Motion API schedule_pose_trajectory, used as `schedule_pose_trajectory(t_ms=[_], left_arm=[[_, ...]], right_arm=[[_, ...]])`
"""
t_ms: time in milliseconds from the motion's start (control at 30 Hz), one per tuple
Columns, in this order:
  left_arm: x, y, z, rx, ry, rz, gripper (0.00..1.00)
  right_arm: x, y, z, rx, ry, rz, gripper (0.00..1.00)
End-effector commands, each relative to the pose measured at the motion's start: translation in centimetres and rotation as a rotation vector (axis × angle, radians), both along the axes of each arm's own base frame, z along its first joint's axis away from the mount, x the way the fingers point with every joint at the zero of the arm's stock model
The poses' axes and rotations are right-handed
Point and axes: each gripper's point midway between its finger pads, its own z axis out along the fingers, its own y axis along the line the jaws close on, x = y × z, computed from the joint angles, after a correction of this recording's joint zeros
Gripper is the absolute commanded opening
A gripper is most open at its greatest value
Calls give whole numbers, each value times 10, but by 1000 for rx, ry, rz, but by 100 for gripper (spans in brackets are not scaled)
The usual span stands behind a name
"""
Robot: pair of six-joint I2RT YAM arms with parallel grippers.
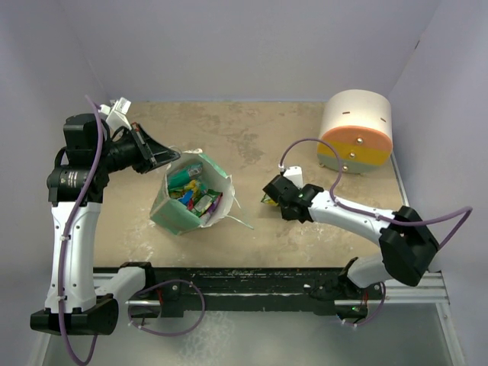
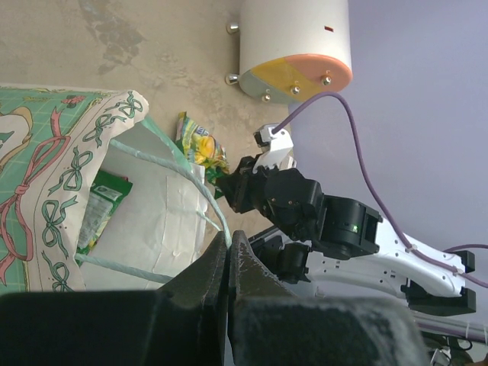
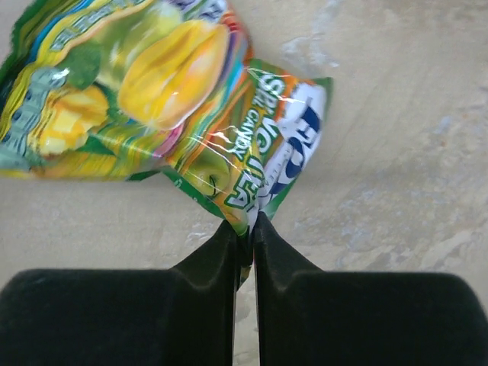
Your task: Take the snacks out of the paper bag
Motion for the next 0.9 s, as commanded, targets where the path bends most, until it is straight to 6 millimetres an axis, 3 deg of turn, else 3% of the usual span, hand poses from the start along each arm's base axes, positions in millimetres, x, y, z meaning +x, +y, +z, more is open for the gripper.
schedule_pose_trajectory(t_ms=[0,133,233,333,433,600,700,800,867], left_arm=[[-6,-3,13,-14,-52,-21,0],[-9,-5,13,-15,-60,-34,0],[-11,-5,13,-14,-61,-36,0],[-11,-5,13,-17,-63,-35,0],[-12,-5,13,-20,-67,-36,0],[-13,-6,12,-30,-68,-41,0],[-12,-7,13,-30,-74,-45,0],[-12,-7,14,-30,-79,-46,0],[-11,-7,16,-32,-84,-45,0]], right_arm=[[-14,46,-15,179,147,135,25],[-30,62,-12,271,222,178,53],[-24,73,19,342,159,223,64],[-10,78,61,377,37,271,65],[10,93,116,433,-113,362,65],[26,114,177,474,-297,544,73],[28,133,215,513,-426,702,74],[9,166,251,575,-544,1023,66],[-2,183,269,609,-611,1148,62]])
